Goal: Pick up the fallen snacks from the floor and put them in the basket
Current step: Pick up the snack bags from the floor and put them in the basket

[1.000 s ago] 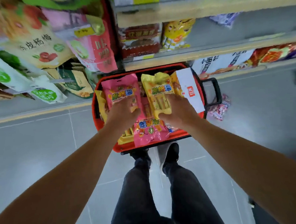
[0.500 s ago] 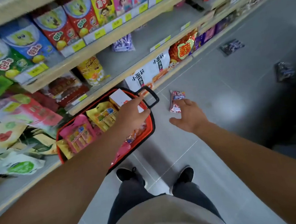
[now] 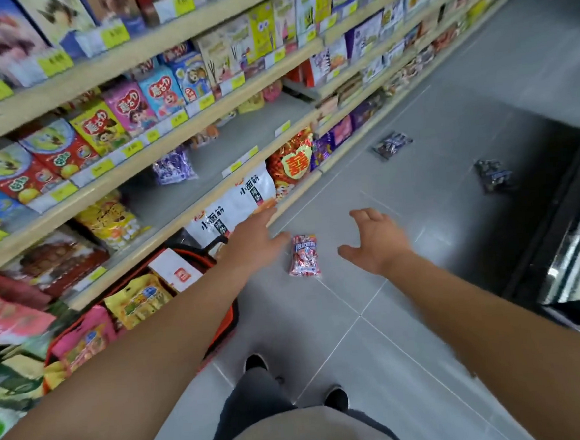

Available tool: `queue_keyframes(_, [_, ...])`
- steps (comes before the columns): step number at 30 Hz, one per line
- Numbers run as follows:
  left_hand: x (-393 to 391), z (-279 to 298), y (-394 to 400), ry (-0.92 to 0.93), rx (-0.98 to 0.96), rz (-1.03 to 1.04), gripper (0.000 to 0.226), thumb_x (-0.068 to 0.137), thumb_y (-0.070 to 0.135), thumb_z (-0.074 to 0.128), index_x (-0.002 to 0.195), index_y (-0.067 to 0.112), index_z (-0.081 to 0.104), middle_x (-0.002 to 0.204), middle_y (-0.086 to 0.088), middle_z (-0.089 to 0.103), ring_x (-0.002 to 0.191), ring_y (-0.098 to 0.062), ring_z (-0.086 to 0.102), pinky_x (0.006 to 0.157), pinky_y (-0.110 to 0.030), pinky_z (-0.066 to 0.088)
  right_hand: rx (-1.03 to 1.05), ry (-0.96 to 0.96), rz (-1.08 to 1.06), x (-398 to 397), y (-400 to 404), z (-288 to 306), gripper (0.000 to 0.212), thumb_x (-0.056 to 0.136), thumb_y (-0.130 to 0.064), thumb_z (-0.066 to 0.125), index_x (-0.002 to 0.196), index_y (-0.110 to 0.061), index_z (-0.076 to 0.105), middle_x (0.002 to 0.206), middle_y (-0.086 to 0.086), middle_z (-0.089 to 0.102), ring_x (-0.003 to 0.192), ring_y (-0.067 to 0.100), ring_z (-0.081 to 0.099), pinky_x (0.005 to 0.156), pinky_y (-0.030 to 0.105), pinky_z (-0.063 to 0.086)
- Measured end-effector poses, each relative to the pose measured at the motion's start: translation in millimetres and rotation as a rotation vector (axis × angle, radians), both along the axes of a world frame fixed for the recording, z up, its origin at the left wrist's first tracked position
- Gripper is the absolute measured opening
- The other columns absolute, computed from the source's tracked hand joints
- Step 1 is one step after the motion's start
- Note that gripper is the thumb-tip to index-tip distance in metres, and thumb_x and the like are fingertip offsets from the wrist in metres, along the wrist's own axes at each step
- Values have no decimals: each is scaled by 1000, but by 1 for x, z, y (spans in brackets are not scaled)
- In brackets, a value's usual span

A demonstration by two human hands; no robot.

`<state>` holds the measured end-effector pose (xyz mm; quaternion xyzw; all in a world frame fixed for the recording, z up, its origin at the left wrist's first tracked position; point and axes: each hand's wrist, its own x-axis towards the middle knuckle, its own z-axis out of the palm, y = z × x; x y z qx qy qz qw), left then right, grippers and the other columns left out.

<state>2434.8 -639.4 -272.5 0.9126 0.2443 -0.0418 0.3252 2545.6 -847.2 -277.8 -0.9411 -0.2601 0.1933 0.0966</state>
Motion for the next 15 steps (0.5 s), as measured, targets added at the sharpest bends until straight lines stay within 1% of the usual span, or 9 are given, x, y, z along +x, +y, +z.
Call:
queue_keyframes(2, [18, -1, -6, -3, 6, -25, 64, 90, 40, 63, 149, 25, 40, 153, 0, 43, 136, -23, 44, 109, -34, 38, 2, 23, -13, 16, -9, -3, 81, 89, -51, 64, 154, -19, 28, 156, 4, 34, 143, 31, 30, 115, 39, 34])
queue_keyframes(5, [52, -7, -10, 26, -19, -36, 64, 90, 40, 61, 149, 29, 39, 150, -2, 46, 128, -27, 52, 103, -38, 45, -4, 52, -31, 48, -13, -12, 81, 89, -49, 65, 154, -18, 28, 155, 4, 34, 143, 30, 30, 115, 39, 34])
queue_keyframes(8, [82, -23, -3, 62, -55, -9, 67, 90, 42, 61, 150, 29, 36, 149, -2, 48, 116, -28, 60, 97, -34, 47, -16, 78, -28, 78, -7, -25, 81, 89, -48, 65, 154, -18, 28, 156, 4, 33, 143, 30, 30, 114, 40, 35])
queue_keyframes(11, [117, -42, 7, 96, -87, 21, 65, 92, 42, 61, 150, 23, 37, 149, -5, 46, 126, -26, 52, 93, -26, 39, -58, 94, -9, 115, 10, -38, 81, 88, -48, 65, 155, -18, 28, 156, 4, 33, 143, 31, 30, 114, 41, 36])
queue_keyframes(13, [145, -56, 20, 138, -108, 46, 63, 93, 42, 60, 149, 21, 39, 148, -7, 46, 131, -28, 47, 97, -29, 38, -91, 120, 10, 145, 29, -51, 81, 88, -48, 65, 154, -19, 29, 157, 4, 33, 143, 31, 31, 114, 42, 36])
queue_keyframes(15, [167, -70, 33, 160, -129, 62, 62, 92, 45, 59, 147, 22, 43, 144, -8, 52, 128, -27, 51, 98, -33, 41, -117, 143, 27, 168, 46, -60, 81, 87, -48, 65, 154, -20, 29, 156, 2, 34, 142, 30, 33, 113, 43, 38])
